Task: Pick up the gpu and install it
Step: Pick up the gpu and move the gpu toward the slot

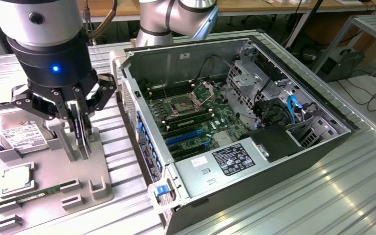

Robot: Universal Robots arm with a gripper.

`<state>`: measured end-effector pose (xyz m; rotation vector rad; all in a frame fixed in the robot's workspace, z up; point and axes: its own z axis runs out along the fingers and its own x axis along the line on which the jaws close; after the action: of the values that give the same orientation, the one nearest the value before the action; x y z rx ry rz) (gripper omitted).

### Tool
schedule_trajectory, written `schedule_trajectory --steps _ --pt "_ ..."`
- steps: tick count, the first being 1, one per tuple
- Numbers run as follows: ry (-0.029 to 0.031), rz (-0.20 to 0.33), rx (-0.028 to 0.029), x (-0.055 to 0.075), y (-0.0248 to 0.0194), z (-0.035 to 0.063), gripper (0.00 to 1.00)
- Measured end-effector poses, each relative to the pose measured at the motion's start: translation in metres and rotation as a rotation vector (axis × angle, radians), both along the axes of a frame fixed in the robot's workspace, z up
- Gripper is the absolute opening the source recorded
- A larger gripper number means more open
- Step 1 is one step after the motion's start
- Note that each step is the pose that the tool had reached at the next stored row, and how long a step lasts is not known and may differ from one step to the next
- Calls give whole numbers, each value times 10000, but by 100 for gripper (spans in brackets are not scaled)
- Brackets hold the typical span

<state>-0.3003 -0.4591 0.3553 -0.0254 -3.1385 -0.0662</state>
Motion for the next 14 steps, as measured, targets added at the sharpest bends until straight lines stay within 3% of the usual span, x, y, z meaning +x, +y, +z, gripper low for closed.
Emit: schedule_trajectory --steps 14 --pt "-1 0 7 0 -9 363 27"
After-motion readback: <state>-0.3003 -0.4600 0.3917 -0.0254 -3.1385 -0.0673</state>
